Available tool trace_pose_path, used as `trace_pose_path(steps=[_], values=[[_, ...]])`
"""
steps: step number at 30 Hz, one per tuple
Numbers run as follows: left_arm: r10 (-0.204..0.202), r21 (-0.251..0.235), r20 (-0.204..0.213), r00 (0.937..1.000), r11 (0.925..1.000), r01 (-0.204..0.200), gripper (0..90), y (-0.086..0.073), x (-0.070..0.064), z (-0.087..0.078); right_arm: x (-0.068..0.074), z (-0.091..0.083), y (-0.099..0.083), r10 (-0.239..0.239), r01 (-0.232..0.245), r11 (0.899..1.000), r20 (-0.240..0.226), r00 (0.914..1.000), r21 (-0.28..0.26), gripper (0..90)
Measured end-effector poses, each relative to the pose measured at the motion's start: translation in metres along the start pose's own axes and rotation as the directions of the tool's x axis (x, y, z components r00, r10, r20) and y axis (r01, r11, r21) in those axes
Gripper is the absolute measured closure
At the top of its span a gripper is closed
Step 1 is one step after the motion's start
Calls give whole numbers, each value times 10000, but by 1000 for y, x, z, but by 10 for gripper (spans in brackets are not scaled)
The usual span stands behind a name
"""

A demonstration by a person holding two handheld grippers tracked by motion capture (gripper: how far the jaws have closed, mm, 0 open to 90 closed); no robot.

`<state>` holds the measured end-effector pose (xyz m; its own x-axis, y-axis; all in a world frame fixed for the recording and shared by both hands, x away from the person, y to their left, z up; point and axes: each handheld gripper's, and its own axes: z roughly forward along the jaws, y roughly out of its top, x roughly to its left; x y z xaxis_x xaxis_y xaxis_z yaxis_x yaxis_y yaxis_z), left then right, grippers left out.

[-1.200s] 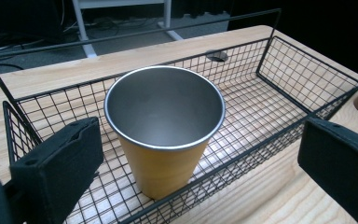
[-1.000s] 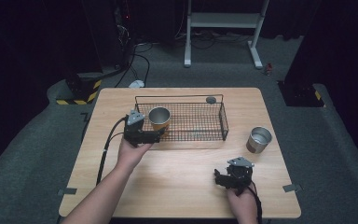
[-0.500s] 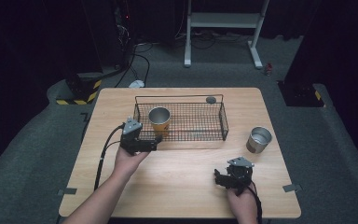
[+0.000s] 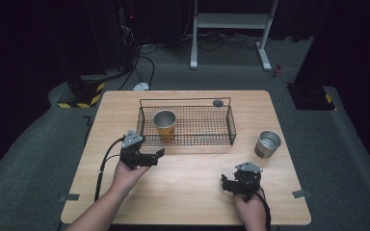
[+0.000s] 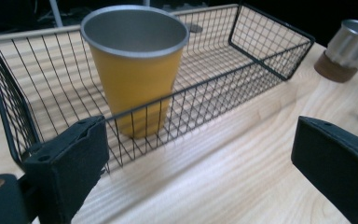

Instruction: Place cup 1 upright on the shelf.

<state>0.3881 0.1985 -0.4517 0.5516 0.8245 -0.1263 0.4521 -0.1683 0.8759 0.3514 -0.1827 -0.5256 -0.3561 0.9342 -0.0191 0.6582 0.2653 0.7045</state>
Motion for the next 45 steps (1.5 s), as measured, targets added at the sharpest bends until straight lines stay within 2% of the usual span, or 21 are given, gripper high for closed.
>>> trace_pose_path(steps=[9,13,24,28,33,35,39,41,42,45], values=[[44,562,-12,10000,9984,-43,48,-24,4,-5,0,0,0,0,0,10000,0,10000,-1,108],[-110,772,-83,9999,9969,116,51,-36,7,-7,0,0,0,4,-4,10000,1,10000,-4,108],[-56,1564,-315,9995,9876,104,52,-60,18,-10,0,0,0,5,-5,10000,-3,10000,-2,108],[69,1964,-368,9993,9805,5,58,-70,21,-9,0,0,0,5,-5,10000,-6,10000,-2,107],[286,2195,-544,9981,9755,-160,57,-81,20,-7,0,0,0,7,-7,10000,-11,10000,1,108],[341,2378,-580,9977,9711,-193,57,-83,20,-6,0,0,0,16,-16,10000,-26,10000,0,108],[585,2474,-825,9949,9682,-364,49,-84,17,-4,1,0,0,-90,90,10000,-144,9999,22,107],[855,2924,-1145,9897,9550,-486,35,-85,14,-1,0,0,0,-137,137,9999,-175,9998,21,107],[872,3051,-1198,9890,9512,-469,7,-86,12,0,0,0,0,-138,139,9999,-183,9997,22,106],[829,2991,-1211,9892,9533,-433,5,-86,12,1,0,0,0,-164,164,9999,-199,9997,22,106]])
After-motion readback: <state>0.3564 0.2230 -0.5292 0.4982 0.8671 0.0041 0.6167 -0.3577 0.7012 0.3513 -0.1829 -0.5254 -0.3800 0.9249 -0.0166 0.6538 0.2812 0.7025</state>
